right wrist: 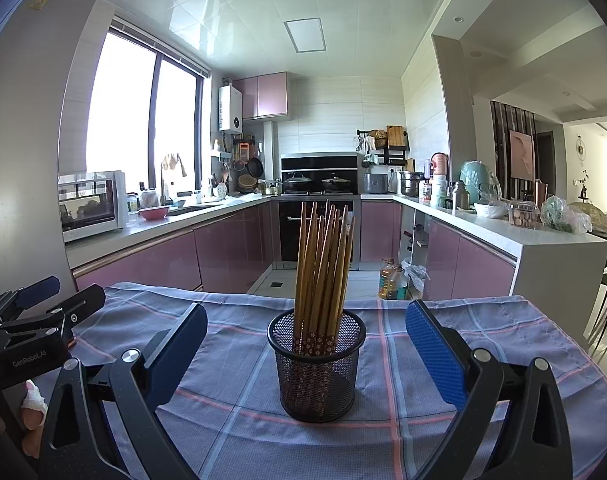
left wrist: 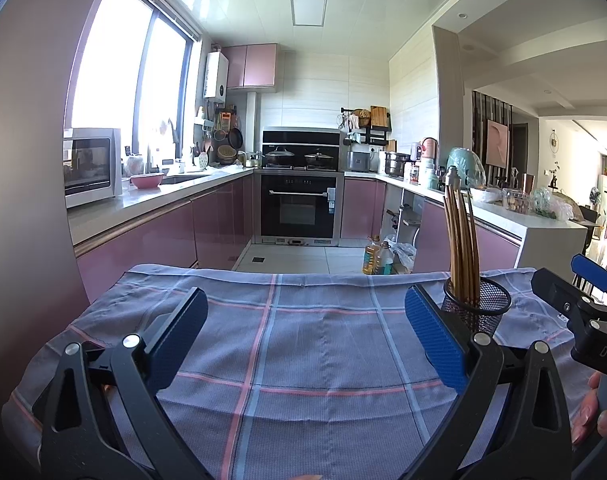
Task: Organize utensils
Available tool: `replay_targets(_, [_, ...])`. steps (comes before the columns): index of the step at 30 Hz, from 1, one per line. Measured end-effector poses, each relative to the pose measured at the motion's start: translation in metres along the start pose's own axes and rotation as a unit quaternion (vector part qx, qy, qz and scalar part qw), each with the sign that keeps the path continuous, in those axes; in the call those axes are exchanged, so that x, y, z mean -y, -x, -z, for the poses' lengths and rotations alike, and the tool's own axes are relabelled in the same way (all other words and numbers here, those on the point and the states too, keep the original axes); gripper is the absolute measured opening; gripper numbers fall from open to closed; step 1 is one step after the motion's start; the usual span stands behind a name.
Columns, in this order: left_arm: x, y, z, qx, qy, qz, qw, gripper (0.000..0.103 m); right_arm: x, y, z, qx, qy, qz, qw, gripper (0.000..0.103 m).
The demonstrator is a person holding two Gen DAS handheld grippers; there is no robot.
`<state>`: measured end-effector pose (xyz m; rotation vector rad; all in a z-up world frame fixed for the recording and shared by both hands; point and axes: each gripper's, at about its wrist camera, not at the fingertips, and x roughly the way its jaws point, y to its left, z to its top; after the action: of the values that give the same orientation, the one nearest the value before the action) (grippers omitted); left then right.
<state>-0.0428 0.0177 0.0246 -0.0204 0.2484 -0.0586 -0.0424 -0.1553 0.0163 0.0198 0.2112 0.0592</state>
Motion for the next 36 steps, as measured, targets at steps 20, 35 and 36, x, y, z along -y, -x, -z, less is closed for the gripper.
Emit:
replay_targets(20, [0.0, 0.0, 0.0005, -0.001, 0.001, 0.001, 1.0, 0.097, 0.0016, 0.0014, -0.0013, 0.001, -0.004, 0.001, 1.0, 0.096])
replay_targets(35, [0.0001, 0.0006, 0.0009, -0.001, 0.0, 0.001, 1.0, 0.097, 0.0016, -0.0002, -0.0005, 0.0, -0.008, -0.002, 1.0, 0.096])
replay_targets(36, [0.0007, 0.0015, 0.0017, -0.001, 0.0, 0.001, 1.0, 0.097, 0.0013, -0.0004, -0.0007, -0.001, -0.007, -0.002, 1.0, 0.096])
